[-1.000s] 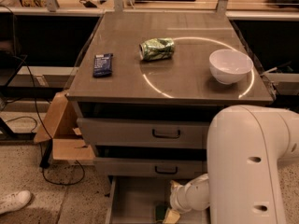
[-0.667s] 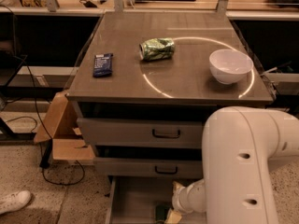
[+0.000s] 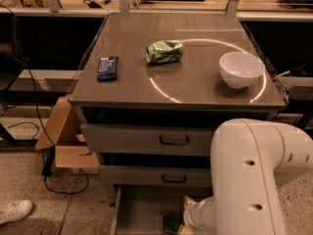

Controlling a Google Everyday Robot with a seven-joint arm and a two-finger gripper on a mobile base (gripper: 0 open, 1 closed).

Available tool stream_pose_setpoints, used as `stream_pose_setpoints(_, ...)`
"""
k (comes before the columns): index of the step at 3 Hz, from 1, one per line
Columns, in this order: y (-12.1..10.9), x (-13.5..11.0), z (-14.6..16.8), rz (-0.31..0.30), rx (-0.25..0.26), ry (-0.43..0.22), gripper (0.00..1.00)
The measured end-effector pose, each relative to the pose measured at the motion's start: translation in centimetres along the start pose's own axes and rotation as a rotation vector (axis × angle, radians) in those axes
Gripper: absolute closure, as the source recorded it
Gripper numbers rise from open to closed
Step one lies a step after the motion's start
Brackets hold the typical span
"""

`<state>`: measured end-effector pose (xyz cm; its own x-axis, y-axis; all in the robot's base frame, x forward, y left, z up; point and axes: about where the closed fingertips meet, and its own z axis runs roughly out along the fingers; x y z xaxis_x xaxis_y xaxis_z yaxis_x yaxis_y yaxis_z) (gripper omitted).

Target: Pick sponge from bottom drawer and place on counter

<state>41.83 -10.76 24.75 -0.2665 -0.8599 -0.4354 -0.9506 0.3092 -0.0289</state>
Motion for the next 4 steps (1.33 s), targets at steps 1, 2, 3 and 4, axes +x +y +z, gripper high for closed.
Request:
stream_pose_setpoints(1,2.4,-0.3,1.8,-0.004,-0.05,-0.051,0.0)
stream_pose_setpoints(2,5.6,-1.0,4.8,-0.025,-0.121,-0.098,0.0)
stream_pose_setpoints(3,6.1,-1.0,5.0,-0.059,-0.138,-0.107,0.0)
stream_pose_setpoints(4,5.5,-1.2,4.8,-0.062,-0.128,-0.106,0.0)
